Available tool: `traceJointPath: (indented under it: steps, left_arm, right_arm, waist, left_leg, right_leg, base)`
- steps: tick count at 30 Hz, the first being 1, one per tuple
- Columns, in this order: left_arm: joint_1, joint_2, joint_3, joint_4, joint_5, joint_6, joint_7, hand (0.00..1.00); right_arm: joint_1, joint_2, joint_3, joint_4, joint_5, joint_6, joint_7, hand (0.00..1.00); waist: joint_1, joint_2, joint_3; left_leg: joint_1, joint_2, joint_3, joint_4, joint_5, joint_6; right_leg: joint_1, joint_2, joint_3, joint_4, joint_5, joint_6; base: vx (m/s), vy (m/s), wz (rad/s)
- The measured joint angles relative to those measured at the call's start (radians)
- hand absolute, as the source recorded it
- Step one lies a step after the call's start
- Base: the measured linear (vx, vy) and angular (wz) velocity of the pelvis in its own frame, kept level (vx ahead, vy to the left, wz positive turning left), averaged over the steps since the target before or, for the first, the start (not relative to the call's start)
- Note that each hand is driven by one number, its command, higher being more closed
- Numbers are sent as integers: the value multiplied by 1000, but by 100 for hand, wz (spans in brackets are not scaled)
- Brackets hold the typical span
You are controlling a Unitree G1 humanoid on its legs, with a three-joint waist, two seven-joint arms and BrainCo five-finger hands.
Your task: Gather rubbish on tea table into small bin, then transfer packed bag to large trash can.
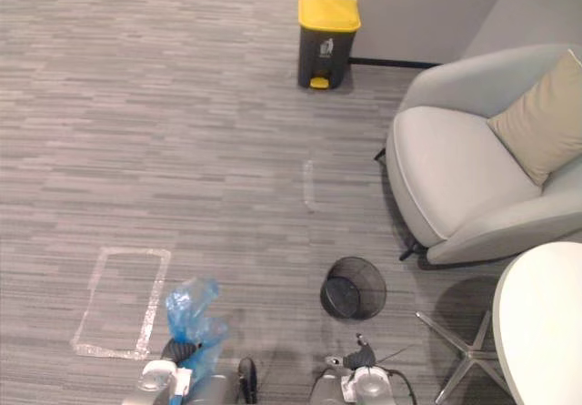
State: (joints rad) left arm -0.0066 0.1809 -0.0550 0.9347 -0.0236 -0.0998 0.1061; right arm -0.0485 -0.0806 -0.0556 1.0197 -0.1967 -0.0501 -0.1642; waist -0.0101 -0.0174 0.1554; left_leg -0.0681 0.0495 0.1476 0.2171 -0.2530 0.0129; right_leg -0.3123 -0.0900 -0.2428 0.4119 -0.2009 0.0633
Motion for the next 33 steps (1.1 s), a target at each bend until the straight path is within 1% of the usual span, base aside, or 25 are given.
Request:
traceJointPath:
  steps: [2,3,4,6,8,9,10,11,12,13,15,16,17,19,20,21,23,24,25,26,27,28,30,32,33]
  left_arm:
    - [-14,6,-1,1,1,-2,0,100]
    - [-21,-3,-1,11,1,-2,0,100]
    - [-20,-21,-2,12,2,-6,-3,100]
    - [-21,-35,0,12,2,-6,-3,100]
    - [-21,-49,8,11,3,-6,-3,100]
    - [-19,-63,29,8,3,-6,-4,100]
    - [-10,-79,47,-4,2,-6,-3,100]
    - [-3,-85,49,-16,2,-6,-5,100]
    - [0,-95,50,-25,1,-6,-6,100]
    - [-1,-98,51,-28,1,-6,-7,100]
    - [1,-104,57,-33,1,-4,-15,100]
    - [0,-112,57,-33,1,-3,-18,100]
    - [-8,-124,57,-17,2,-2,-22,100]
    - [-20,-121,56,-15,2,-3,-22,100]
    - [-30,-112,57,-15,2,-4,-22,100]
    - [-37,-110,56,-14,2,-3,-23,100]
    - [-38,-97,55,-11,2,-3,-23,100]
    - [-35,-90,55,-10,2,-2,-23,100]
    - [-29,-82,44,-8,2,-1,-22,100]
    - [-24,-76,33,-8,2,-1,-21,100]
    - [-21,-67,13,-10,2,-1,-22,100]
    - [-24,-49,-6,1,2,0,-20,100]
    - [-21,-41,-8,8,2,1,-17,100]
    - [-26,-33,-1,8,2,0,-13,100]
    - [-34,-30,-1,8,2,1,-10,100]
  right_arm:
    - [3,0,-5,0,0,1,-1,0]
    - [12,-6,-22,0,0,2,-1,0]
    - [16,-13,-39,1,0,5,-2,0]
    - [2,-13,-55,0,0,5,0,0]
    - [4,-8,-59,0,0,5,1,0]
    - [8,-5,-59,-1,0,6,1,0]
    - [8,0,-56,-16,0,11,2,0]
    - [14,3,-57,-27,0,10,0,0]
    - [8,3,-57,-26,1,11,0,0]
    - [1,3,-57,-26,1,11,0,0]
    - [-30,3,-61,-28,1,10,-2,0]
    - [-31,0,-63,-33,1,10,-4,0]
    - [-25,0,-76,-36,2,15,-7,0]
    - [-19,10,-75,-35,2,16,-4,0]
    - [-22,10,-78,-25,2,16,-5,0]
    - [-23,6,-80,-17,2,20,-5,0]
    - [-34,10,-80,-19,1,19,-4,0]
    - [-40,12,-80,-20,1,18,-3,0]
    - [-40,14,-79,-20,0,17,-2,0]
    - [-37,14,-79,-20,0,16,-2,0]
    - [-29,15,-76,-20,0,15,-1,0]
    - [-26,23,-74,-20,0,16,-1,0]
    - [-16,20,-52,-19,0,16,1,0]
    - [-24,19,-41,-24,1,11,1,0]
    - [-34,15,-38,-23,1,11,2,0]
  waist:
    - [-13,-23,-1]
    - [-32,-29,-2]
    - [-31,-6,-9]
    - [-35,2,-5]
    - [-35,6,-3]
    - [-30,5,-2]
    - [-15,11,6]
    - [3,11,11]
    - [24,11,12]
    - [29,11,13]
    - [47,10,17]
    - [47,26,18]
    - [49,30,26]
    - [50,5,17]
    - [51,1,16]
    - [50,0,15]
    - [52,-2,14]
    - [52,1,14]
    - [51,3,14]
    - [48,3,15]
    - [43,5,15]
    - [37,-9,21]
    - [16,-7,28]
    - [3,0,32]
    - [-6,-2,33]
  left_leg:
    - [63,-17,-2,-64,12,-25]
    - [100,-22,-31,-82,2,-43]
    - [113,-3,-40,-93,11,-64]
    - [121,-3,-43,-71,27,-90]
    - [65,6,-39,120,28,-116]
    - [6,26,-20,297,41,-156]
    - [-71,76,32,527,12,-146]
    - [-117,110,67,645,-16,-100]
    - [-186,141,100,699,-43,-68]
    - [-207,145,106,691,-49,-72]
    - [-312,145,104,496,-53,-73]
    - [-313,139,83,327,2,-86]
    - [-279,106,86,185,139,-81]
    - [-251,63,106,122,143,-84]
    - [-245,38,107,119,135,-69]
    - [-245,24,125,166,104,-21]
    - [-221,14,148,194,73,0]
    - [-192,14,154,184,60,2]
    - [-138,16,167,152,49,1]
    - [-111,15,170,132,43,3]
    - [-46,14,169,85,16,-4]
    - [10,2,171,58,7,-1]
    - [84,2,171,5,0,-3]
    - [133,15,174,-37,-10,-19]
    - [159,19,173,-64,-23,-39]
  right_leg:
    - [-20,43,2,-145,84,-22]
    - [-18,53,26,-145,186,-101]
    - [-11,58,13,-122,155,-105]
    - [-5,53,11,-85,110,-115]
    - [64,56,11,-130,93,-113]
    - [119,60,13,-173,93,-113]
    - [198,76,28,-217,86,-120]
    - [250,80,47,-240,69,-117]
    - [290,81,76,-250,53,-119]
    - [299,78,87,-251,50,-119]
    - [324,41,135,-252,16,-65]
    - [336,33,143,-243,-9,-28]
    - [353,7,165,-234,-46,24]
    - [348,-23,165,-252,-37,31]
    - [350,-33,166,-268,-22,31]
    - [374,-56,165,-288,-22,36]
    - [387,-77,185,-269,-11,57]
    - [367,-78,205,-195,-10,60]
    - [290,-80,230,-5,-5,75]
    - [253,-82,231,94,10,102]
    - [149,-86,236,321,35,144]
    - [69,-86,236,469,-25,85]
    - [-9,-70,180,494,-80,20]
    - [-93,-34,105,364,-90,-13]
    - [-139,-16,66,211,-51,-29]
  base:
    - [486,-122,41]
    - [496,-102,35]
    - [499,-97,33]
    - [456,-85,5]
    - [436,-65,10]
    - [415,-12,0]
    - [407,12,-18]
    - [425,82,-49]
    - [333,112,-50]
    - [425,226,-79]
    - [299,222,-58]
    - [337,299,-17]
    - [337,294,-8]
    - [304,219,2]
    - [341,168,0]
    - [344,162,-6]
    - [351,148,-27]
    - [396,141,-55]
    - [315,96,-49]
    - [300,77,-46]
    - [377,34,-20]
    - [320,18,-15]
    - [292,-46,0]
    - [378,-121,1]
    - [469,-187,11]
